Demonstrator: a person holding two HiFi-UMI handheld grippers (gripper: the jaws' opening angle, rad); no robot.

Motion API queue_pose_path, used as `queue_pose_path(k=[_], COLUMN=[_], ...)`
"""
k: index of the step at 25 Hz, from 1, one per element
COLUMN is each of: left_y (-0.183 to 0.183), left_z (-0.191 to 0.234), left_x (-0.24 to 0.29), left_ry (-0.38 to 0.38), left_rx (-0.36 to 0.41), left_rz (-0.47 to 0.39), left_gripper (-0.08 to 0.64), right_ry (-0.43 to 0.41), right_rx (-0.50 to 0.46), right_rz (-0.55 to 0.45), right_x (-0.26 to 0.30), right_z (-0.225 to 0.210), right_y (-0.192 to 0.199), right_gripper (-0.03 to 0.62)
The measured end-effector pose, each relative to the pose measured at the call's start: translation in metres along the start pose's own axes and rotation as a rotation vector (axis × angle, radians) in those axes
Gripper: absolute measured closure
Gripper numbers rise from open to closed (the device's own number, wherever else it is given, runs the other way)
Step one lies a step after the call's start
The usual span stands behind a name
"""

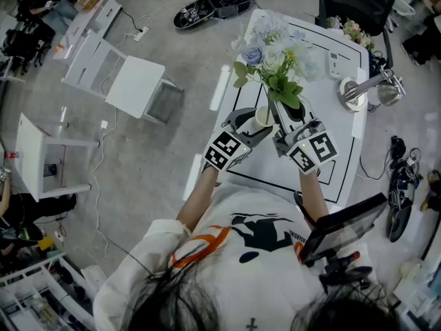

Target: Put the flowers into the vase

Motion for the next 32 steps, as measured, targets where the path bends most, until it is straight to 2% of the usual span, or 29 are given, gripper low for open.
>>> queue_pose_path(k=[13,19,24,28,32], left_y=[0.001,0.001,0.002,0.0,0.0], left_z=[0.0,-0.001,-0.001,-0.001,-0.001], left_x=[0.0,0.0,0.001,-0.001,-0.002], left_ry=[-0.013,-0.018,-0.023,-0.026,-0.027], left_rx=[-0.008,-0.01,-0.01,-0.01,-0.012], left_rz=[-0.008,-0.01,-0.012,-0.012,-0.012], left_gripper=[0.316,0.316,0.316,0.316,0.316], right_ry=[-0.012,0.022,0.001,-0.019,-0.038], right_rx=[-0.078,-0.102,-0.138,-0.136,-0.176], right_rz=[0.16,0.22,0.296,0.315,0.351], right_x=[-0.033,-0.043,-0.048,-0.049,-0.051], right_z=[0.015,0.02,0.026,0.035,0.042], right_y=[0.017,0.018,0.022,0.022,0.022], right_gripper=[0.526,0.505,0.436,0.434,0.433])
Point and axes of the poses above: the fingertips, and each gripper's own axes: x forward along the fingers, z to its left, y out of its underside, the point moved 9 cm from there along -x, backward along the fingers, and after that the axes turned 14 degrees about -z, right-handed, at the moved point
